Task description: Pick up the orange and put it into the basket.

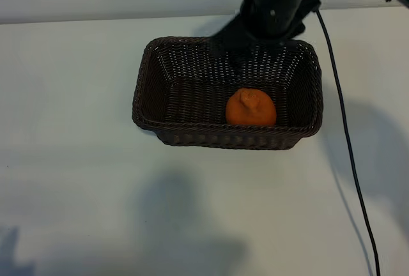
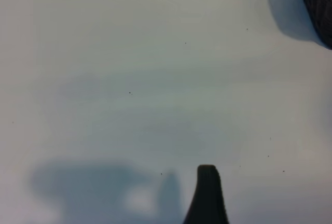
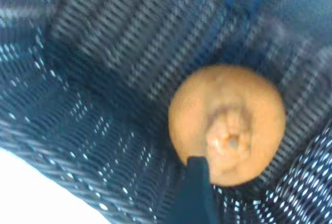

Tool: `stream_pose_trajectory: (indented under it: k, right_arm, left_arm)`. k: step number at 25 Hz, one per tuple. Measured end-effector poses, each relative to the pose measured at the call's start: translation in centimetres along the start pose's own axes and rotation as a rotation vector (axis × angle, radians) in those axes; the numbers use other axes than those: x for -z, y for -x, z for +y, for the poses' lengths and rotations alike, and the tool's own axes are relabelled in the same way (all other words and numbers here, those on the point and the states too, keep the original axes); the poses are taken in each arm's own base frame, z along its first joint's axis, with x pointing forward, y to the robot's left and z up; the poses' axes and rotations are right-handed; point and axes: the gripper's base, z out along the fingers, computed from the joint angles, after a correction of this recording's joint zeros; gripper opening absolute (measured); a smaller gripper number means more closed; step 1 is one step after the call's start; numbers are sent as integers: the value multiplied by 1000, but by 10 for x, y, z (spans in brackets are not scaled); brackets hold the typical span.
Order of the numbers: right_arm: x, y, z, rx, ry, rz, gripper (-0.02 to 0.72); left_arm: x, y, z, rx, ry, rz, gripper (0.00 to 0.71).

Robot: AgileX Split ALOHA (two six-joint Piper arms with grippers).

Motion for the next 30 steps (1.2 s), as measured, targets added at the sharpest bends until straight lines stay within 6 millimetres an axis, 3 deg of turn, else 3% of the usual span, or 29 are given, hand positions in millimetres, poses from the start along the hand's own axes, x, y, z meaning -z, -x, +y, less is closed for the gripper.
stream_pose_trajectory:
  k: [5, 8, 11, 15, 21, 25, 30]
  right_arm:
    - [5, 2, -1, 1, -7, -13, 603]
    - [5, 3, -13, -8, -44, -15, 603]
    - [8, 3, -48, -70, -91, -18, 603]
    - [16, -5, -120, -212, -158, -22, 603]
    - [33, -39, -223, -433, -228, -27, 602]
    - [43, -60, -263, -556, -204, -47, 601]
    - [47, -68, -276, -595, -161, -68, 600]
  left_arm:
    - [0, 0, 0, 0, 0, 0, 582]
    - [0, 0, 0, 0, 0, 0, 582]
    - [0, 0, 0, 6, 0, 0, 582]
    - [0, 0, 0, 6, 0, 0, 582]
    - [0, 0, 0, 6, 0, 0, 582]
    - [0, 0, 0, 6, 0, 0, 582]
    - [0, 0, 0, 0, 0, 0, 582]
